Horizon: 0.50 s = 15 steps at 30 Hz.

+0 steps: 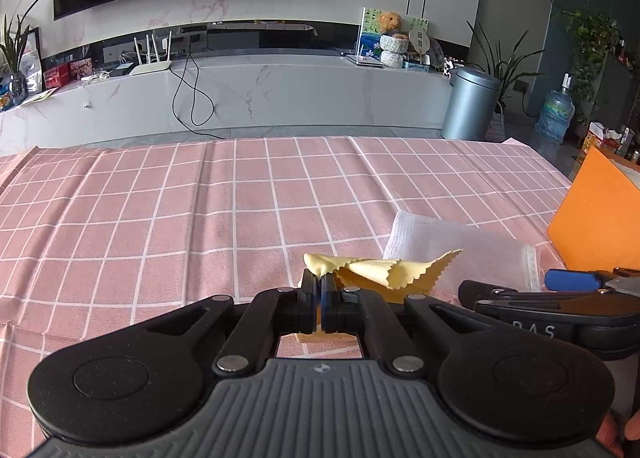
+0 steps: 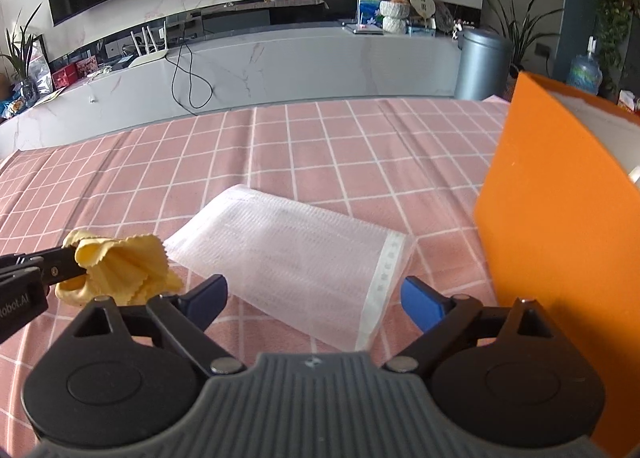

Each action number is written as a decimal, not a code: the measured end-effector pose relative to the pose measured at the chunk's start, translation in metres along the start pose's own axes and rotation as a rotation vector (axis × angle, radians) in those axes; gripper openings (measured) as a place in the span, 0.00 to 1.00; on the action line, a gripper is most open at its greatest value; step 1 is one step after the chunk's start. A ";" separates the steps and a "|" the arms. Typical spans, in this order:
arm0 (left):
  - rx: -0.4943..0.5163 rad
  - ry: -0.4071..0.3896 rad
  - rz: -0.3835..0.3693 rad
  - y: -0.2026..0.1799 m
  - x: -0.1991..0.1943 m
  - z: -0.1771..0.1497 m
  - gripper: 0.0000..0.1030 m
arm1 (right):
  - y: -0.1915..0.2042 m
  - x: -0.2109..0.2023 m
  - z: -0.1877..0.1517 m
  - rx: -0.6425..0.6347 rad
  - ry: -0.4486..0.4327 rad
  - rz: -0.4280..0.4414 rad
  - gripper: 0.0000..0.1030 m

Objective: Organize soft objects
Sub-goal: 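Grasp the yellow cloth with the left tool while the right tool grasps the white mesh bag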

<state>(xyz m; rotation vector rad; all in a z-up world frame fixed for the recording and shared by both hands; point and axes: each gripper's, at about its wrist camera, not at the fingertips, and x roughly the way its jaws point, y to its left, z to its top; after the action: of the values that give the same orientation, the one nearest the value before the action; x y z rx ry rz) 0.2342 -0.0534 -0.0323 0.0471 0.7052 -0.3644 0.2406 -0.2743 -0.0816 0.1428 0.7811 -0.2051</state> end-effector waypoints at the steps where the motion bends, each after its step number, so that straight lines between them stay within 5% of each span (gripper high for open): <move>1: 0.000 0.002 -0.002 0.000 0.001 -0.001 0.01 | 0.000 0.003 -0.001 0.001 0.011 0.005 0.86; 7: -0.010 0.016 -0.011 0.001 0.004 -0.005 0.01 | 0.010 0.003 -0.009 -0.073 0.003 0.001 0.66; 10: -0.013 0.022 -0.014 -0.001 0.003 -0.007 0.01 | 0.014 0.000 -0.012 -0.110 -0.013 0.020 0.45; 12: -0.012 0.025 -0.016 -0.002 0.002 -0.009 0.01 | 0.018 -0.001 -0.012 -0.137 -0.019 0.030 0.17; 15: -0.012 0.026 -0.017 -0.004 -0.001 -0.009 0.01 | 0.020 -0.003 -0.012 -0.166 -0.012 0.051 0.02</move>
<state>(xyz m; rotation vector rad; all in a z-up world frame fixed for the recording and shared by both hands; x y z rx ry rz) 0.2260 -0.0553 -0.0384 0.0345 0.7343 -0.3764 0.2347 -0.2517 -0.0866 0.0044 0.7779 -0.0920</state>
